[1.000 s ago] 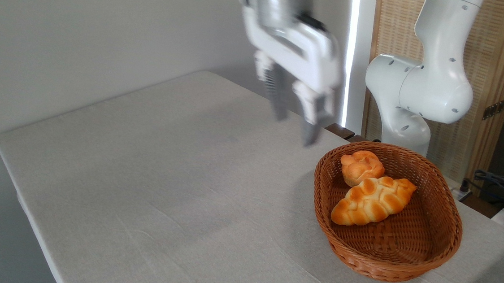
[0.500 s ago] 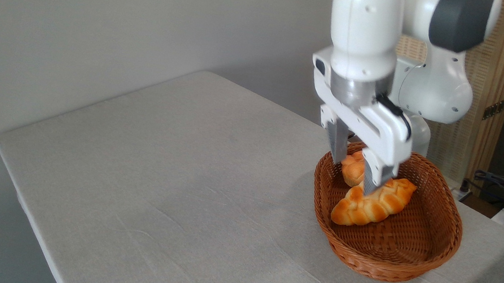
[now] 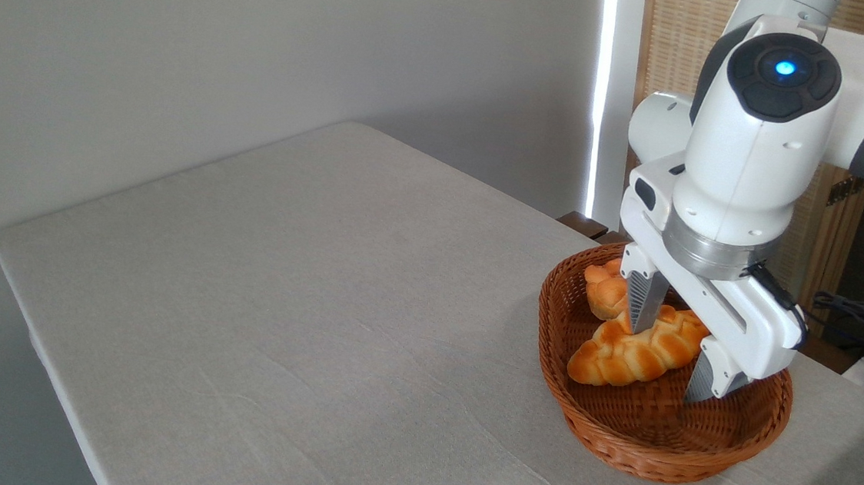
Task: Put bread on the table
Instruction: 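Lower the gripper over the braided bread roll in the basket, then close the gripper on the braided bread roll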
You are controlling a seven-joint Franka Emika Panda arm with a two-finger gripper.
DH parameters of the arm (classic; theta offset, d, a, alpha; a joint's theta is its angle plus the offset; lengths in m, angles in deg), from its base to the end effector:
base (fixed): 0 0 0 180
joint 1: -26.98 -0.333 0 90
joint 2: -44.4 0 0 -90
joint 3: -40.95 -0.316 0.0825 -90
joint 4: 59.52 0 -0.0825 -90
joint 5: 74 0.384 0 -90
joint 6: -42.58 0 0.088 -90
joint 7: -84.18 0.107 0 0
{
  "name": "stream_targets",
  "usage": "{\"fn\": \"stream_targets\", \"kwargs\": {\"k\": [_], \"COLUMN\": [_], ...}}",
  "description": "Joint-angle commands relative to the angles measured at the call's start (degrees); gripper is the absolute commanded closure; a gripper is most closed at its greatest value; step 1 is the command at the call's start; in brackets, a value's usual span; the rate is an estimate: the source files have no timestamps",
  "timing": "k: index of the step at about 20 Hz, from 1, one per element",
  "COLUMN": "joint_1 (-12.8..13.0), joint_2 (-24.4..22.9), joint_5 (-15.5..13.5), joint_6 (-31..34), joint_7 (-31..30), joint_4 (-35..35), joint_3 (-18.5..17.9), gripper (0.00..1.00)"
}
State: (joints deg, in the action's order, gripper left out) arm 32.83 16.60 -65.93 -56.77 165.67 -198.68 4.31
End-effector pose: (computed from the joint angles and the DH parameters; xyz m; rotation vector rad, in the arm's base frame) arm 0.3250 0.2145 0.4258 2.4599 -1.3878 -0.0673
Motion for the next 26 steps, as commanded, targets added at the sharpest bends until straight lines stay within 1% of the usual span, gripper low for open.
{"fn": "stream_targets", "kwargs": {"k": [1, 2, 5, 7, 8, 9, 16, 17, 19, 26], "joint_1": [0.65, 0.74, 0.74, 0.65, 0.74, 0.74, 1.00, 1.00, 1.00, 1.00], "joint_2": [-0.77, -0.77, -0.77, -0.77, -0.77, -0.60, -0.24, -0.24, -0.24, 0.46], "joint_5": [0.38, 0.28, -0.24, -2.52, -3.14, -3.23, -3.23, -3.58, -5.25, -5.43], "joint_6": [-0.49, -0.05, -0.05, 0.04, 0.82, 1.70, 1.89, 1.71, 1.27, 0.92], "joint_7": [-0.55, -0.55, -0.81, -0.73, -0.81, -0.81, -0.20, -0.20, -0.11, 0.15], "joint_4": [1.86, 3.61, 4.16, 3.98, 3.81, 3.72, 2.14, 1.62, 0.65, -0.06], "joint_3": [-0.37, -0.37, -0.10, -0.10, -0.10, -0.10, -0.10, -0.10, -0.10, -0.10], "gripper": [0.00, 0.00, 0.00, 0.00, 0.00, 0.00, 0.00, 0.00, 0.00, 0.00]}}
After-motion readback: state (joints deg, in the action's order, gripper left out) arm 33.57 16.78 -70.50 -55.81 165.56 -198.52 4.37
